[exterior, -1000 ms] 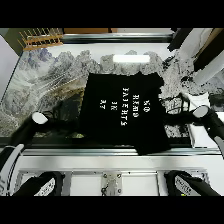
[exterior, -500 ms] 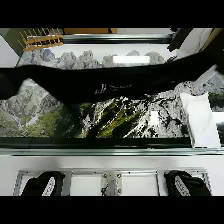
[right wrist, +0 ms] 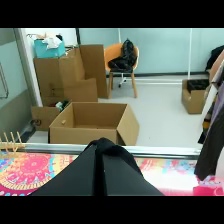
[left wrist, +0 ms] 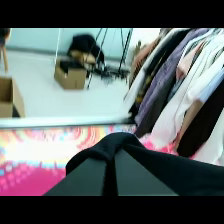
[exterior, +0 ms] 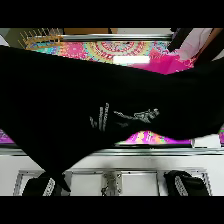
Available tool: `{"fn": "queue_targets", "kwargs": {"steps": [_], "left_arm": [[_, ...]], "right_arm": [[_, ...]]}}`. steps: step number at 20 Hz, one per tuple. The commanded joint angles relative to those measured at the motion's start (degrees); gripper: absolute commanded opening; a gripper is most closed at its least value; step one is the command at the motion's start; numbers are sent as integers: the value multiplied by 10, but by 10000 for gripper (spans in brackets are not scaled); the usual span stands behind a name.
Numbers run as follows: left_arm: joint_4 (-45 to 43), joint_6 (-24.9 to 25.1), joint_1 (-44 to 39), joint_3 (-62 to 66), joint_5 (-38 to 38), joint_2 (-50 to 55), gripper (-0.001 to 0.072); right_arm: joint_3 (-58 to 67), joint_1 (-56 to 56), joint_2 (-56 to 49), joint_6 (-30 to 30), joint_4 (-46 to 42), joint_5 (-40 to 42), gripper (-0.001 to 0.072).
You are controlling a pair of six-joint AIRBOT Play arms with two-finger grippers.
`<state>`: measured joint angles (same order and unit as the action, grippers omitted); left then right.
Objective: Fold the clothes and pants, and hang the long-sleeved shirts on hangers.
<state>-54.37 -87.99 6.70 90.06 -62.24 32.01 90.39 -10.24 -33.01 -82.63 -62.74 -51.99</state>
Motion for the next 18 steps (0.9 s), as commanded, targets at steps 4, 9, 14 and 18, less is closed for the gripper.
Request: {"fn": "queue_targets", "kwargs": {"steps": [4,9,14,18], "left_arm": [[2,-1,0,-107,-45,181,7],[4,35,-32,-129,67,382,8],[4,37,-34,0,129,560,89],[-24,21,10,92,9,603,549]], "right_arm": [[2,10,-152,-19,34,-76,12],[3,57,-392,19,-2,-24,12],[52,54,-541,-3,0,55,119],[59,29,-525,0,-1,10,470]]}}
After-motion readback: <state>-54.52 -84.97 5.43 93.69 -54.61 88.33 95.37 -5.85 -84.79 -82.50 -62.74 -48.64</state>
